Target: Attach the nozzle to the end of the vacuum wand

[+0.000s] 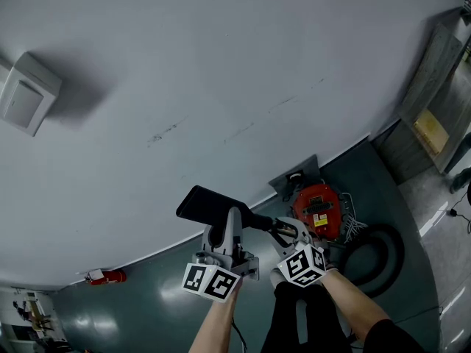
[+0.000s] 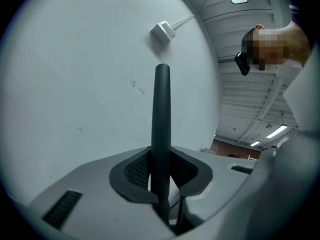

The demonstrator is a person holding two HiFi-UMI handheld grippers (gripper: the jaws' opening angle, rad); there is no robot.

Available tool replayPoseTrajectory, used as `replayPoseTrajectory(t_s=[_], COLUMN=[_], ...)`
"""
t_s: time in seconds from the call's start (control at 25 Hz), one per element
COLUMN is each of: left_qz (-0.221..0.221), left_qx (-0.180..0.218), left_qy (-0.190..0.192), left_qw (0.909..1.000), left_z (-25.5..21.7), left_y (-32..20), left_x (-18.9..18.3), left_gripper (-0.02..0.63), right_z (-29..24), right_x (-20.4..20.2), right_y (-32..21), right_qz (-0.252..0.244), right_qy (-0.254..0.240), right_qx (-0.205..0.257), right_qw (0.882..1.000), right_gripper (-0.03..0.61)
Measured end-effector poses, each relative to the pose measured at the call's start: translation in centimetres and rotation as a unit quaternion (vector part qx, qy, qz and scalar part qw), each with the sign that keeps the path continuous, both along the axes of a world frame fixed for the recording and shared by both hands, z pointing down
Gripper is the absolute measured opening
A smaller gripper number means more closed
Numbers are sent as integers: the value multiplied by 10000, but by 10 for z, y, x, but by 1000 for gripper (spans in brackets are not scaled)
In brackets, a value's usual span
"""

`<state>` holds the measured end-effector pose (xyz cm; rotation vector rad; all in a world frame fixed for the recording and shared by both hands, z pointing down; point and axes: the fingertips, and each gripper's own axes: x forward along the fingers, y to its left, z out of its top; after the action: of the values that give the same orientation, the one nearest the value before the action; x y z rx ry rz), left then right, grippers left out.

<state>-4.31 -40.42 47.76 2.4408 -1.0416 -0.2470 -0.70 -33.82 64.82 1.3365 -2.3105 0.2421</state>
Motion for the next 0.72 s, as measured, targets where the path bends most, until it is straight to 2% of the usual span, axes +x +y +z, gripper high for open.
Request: replayPoseTrajectory(t_s=[0.16,0.36,0.48,0.72], left_qz=[-4,-9,60,65], left_qx=[-167,153,167,185], left_qy=[159,4,65,-158], left_qw=[9997,9999,9998,9997], left_z=[4,0,1,5], left_y=[-9,-1,1,1], left_x=[-1,1,-1,-2], left_gripper=[81,81,83,128], right_z=[0,2,3,8], right_x=[1,0,-2,0], right_y=[-1,-2,-2,0], right_qz=[-38,-8,-18,-14], right_qy=[19,52,17,-182], right_qx=[12,37,34,-161], right_qw=[10000,10000,10000,9997], right_gripper=[158,160,160,163])
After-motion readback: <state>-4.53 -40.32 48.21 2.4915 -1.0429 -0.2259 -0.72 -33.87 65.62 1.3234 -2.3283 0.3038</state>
